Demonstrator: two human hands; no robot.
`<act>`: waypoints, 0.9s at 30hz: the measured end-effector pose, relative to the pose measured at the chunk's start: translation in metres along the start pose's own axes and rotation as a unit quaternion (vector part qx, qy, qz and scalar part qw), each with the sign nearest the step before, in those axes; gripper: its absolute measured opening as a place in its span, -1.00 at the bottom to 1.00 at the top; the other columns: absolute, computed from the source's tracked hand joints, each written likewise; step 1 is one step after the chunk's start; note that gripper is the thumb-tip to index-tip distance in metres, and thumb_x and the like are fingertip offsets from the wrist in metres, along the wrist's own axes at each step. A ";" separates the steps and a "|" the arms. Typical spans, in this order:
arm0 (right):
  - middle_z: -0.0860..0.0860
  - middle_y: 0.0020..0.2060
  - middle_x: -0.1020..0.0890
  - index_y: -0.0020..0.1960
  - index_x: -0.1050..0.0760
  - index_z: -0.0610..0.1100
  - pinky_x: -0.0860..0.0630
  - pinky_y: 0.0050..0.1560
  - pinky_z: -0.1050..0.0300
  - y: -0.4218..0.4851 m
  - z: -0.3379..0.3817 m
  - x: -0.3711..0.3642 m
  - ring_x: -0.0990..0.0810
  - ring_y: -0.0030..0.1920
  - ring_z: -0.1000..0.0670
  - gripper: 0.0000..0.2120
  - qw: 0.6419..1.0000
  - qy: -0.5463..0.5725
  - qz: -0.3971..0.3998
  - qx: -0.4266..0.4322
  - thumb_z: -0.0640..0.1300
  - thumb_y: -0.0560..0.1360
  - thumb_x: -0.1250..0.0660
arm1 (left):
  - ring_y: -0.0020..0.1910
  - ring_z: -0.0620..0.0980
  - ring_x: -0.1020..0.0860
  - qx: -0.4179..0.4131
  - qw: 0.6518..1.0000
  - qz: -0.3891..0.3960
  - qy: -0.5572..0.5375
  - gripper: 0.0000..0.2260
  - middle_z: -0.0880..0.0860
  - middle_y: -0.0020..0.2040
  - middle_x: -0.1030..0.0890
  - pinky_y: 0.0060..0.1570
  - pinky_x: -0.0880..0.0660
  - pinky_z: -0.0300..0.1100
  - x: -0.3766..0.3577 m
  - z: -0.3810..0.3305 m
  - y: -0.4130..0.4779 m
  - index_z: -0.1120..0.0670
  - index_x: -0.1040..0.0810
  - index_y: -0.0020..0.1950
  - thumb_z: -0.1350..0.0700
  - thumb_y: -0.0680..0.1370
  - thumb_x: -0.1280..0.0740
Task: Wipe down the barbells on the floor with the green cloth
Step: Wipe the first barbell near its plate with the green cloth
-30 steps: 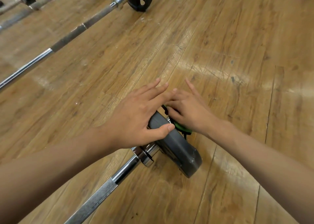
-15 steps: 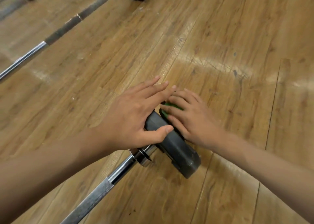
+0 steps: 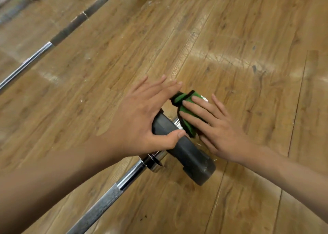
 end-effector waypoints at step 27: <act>-0.05 0.32 -0.61 0.33 -0.61 -0.12 -0.06 0.60 -0.34 -0.017 -0.007 0.021 -0.46 0.48 -0.11 -0.56 0.997 0.006 -0.023 -0.073 0.01 0.71 -0.05 | 0.69 0.11 -0.04 0.169 0.985 -0.026 -0.021 0.09 0.16 0.68 -0.15 0.63 -0.07 0.19 -0.027 -0.064 -0.050 0.13 -0.06 0.70 -0.50 0.39 -0.30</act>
Point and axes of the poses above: each hand's wrist, its own y-axis towards the middle knuckle, its own x-axis out of the back of the hand, z = x × y, the point moved 9 cm from there along y, towards the middle knuckle
